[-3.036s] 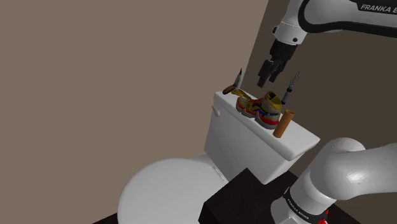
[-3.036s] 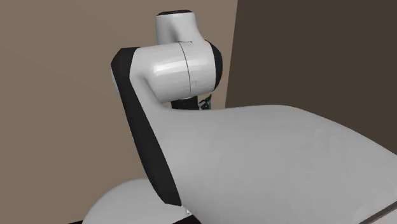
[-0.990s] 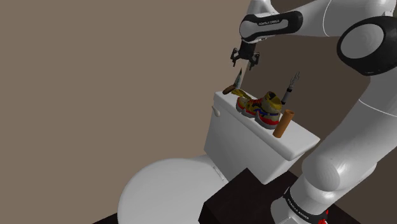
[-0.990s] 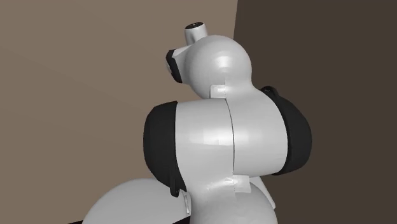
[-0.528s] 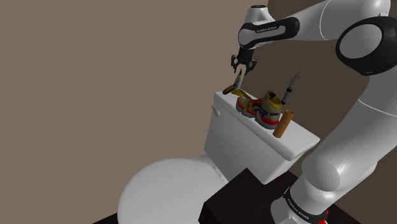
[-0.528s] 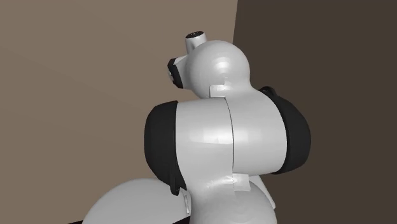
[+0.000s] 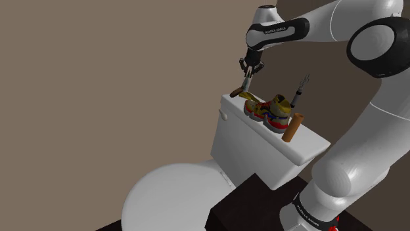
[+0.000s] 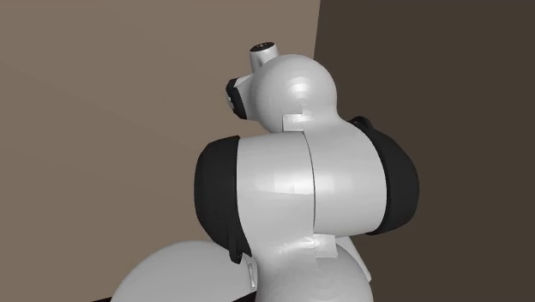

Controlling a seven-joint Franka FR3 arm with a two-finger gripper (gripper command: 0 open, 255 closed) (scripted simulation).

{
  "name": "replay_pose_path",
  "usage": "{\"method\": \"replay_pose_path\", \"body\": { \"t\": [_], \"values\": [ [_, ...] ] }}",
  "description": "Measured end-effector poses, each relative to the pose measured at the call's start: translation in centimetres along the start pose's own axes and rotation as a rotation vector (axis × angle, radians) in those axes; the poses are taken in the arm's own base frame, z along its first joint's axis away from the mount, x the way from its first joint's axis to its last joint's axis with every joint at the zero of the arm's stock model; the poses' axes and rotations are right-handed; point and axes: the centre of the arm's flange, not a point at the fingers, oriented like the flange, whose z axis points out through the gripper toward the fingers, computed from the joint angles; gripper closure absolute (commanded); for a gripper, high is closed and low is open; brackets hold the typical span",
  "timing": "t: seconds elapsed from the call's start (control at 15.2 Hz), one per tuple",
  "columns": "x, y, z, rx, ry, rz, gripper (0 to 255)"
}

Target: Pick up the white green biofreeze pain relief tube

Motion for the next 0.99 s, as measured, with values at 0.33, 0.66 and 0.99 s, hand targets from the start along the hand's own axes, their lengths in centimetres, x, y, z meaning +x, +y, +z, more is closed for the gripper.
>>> {"method": "replay_pose_path", "body": {
  "t": [0.33, 0.66, 0.99],
  "values": [
    [0.6, 0.0, -1.5, -0.001, -0.001, 0.000, 255],
    [1.3, 0.1, -3.9, -0.001, -0.001, 0.000, 255],
    [2.2, 0.2, -6.3, -0.001, -0.001, 0.000, 255]
  ]
}}
